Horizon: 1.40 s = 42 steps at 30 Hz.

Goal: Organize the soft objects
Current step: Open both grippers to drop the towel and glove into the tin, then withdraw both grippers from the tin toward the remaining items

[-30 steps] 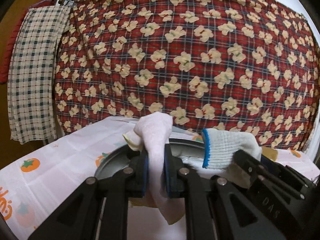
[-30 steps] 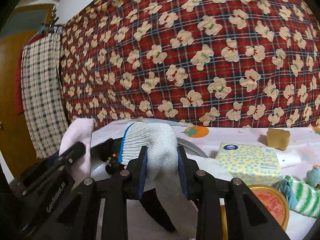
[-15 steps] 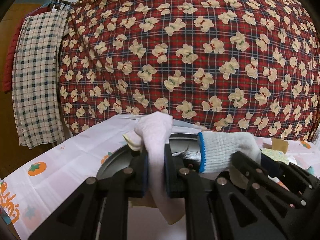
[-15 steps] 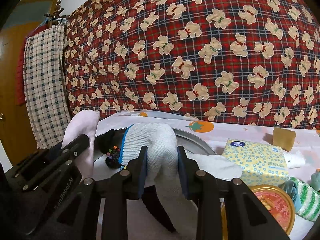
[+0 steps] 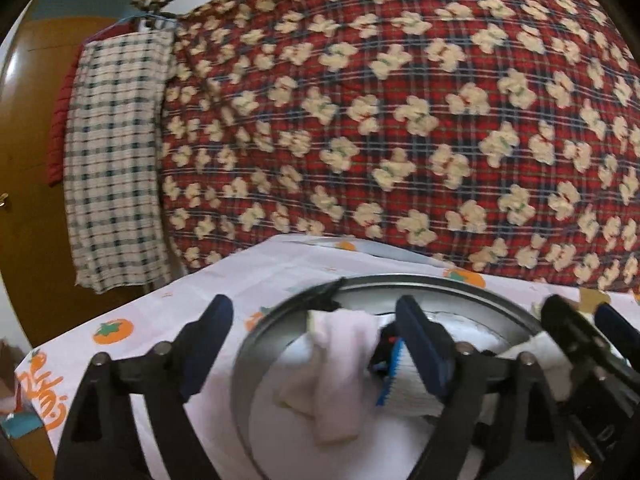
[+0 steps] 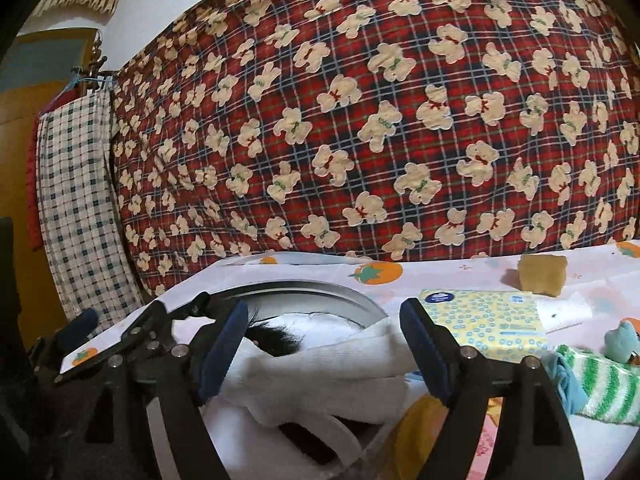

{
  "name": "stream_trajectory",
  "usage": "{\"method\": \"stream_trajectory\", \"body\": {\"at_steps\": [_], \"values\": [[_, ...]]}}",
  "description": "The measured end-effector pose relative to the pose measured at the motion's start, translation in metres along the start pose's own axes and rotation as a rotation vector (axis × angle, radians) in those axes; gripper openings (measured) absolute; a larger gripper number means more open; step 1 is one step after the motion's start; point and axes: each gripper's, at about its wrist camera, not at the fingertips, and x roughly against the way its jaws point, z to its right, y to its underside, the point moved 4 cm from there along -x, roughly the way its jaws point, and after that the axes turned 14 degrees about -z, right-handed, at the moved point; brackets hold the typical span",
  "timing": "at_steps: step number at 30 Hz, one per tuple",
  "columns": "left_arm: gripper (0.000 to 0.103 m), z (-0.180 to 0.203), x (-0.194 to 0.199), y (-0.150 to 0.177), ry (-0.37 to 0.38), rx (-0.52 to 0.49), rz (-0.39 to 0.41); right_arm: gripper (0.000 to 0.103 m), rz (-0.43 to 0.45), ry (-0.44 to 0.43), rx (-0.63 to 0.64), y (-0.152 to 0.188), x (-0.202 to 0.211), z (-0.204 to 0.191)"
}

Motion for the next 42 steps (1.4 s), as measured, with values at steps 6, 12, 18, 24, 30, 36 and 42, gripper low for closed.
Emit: {"method": "stream_trajectory", "body": {"at_steps": [6,12,18,24,30,36,42], "values": [[0.101,-0.007,0.004,0.002,-0.040,0.038,0.002,0.082,0.058,0.023,0.047,0.001,0.013,-0.008],[0.103,-0.010,0.007,0.005,-0.042,0.058,-0.002,0.086,0.136,0.051,0.058,0.001,0.030,-0.010],[0.103,-0.008,0.011,0.007,-0.041,0.054,-0.003,0.090,0.168,0.062,0.054,0.001,0.038,-0.008],[0.103,-0.006,0.014,0.010,-0.043,0.051,-0.001,0.091,0.148,0.092,0.058,0.002,0.039,-0.004],[0.103,-0.001,0.024,0.015,-0.044,0.036,0.005,0.091,0.152,0.095,0.053,0.005,0.046,0.005],[0.103,0.005,0.034,0.020,-0.034,0.028,0.001,0.091,0.159,0.106,0.045,0.006,0.054,0.017],[0.103,0.017,0.041,0.024,-0.009,0.008,-0.010,0.091,0.175,0.130,0.054,0.008,0.065,0.029]]}}
